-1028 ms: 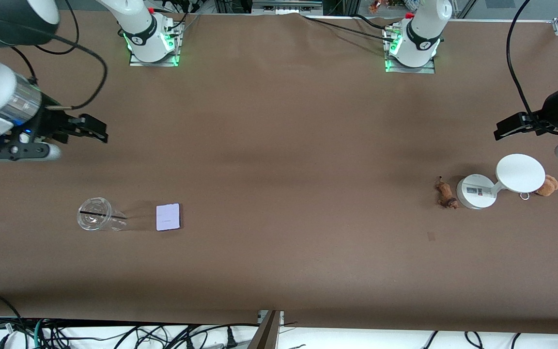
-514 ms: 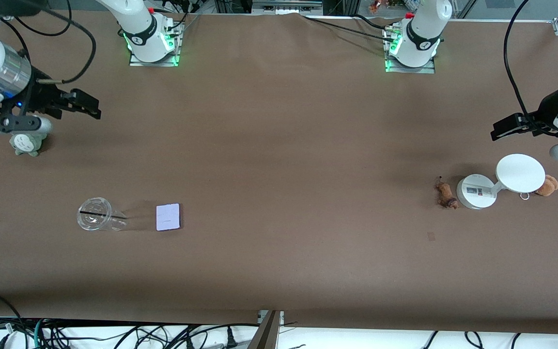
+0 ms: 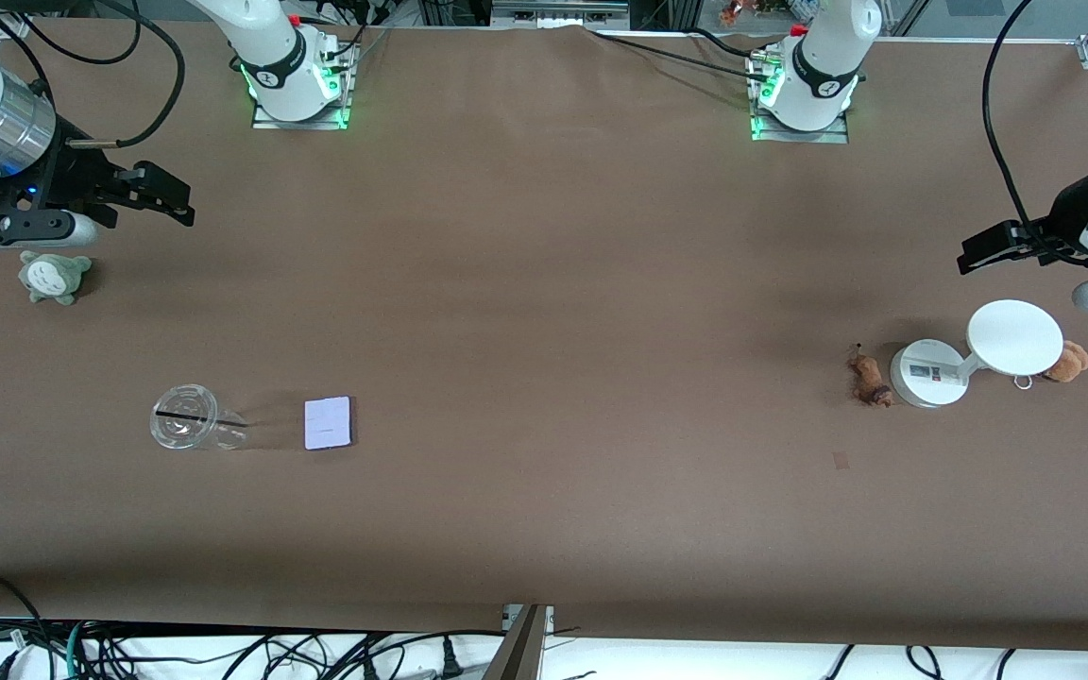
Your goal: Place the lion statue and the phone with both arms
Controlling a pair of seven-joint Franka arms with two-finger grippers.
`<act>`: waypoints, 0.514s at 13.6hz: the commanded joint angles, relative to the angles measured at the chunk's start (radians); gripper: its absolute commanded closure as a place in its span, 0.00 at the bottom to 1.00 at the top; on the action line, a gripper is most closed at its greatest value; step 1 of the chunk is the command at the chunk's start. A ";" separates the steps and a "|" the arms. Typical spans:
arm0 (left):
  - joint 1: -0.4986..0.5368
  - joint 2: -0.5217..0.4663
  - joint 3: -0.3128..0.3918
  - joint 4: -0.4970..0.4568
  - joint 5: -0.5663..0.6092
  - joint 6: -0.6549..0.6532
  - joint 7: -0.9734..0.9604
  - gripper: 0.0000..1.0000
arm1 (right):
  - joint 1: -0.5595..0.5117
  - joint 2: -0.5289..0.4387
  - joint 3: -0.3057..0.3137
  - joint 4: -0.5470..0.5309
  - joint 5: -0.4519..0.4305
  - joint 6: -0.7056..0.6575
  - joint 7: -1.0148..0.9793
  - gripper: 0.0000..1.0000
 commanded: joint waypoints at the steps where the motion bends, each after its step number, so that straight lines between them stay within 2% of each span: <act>1: 0.001 -0.007 0.004 -0.002 -0.018 0.006 0.005 0.00 | 0.004 0.002 -0.001 0.009 0.000 0.000 -0.014 0.00; 7: 0.000 -0.001 0.002 0.003 -0.019 0.006 0.004 0.00 | 0.002 0.008 -0.001 0.007 0.000 0.000 -0.026 0.00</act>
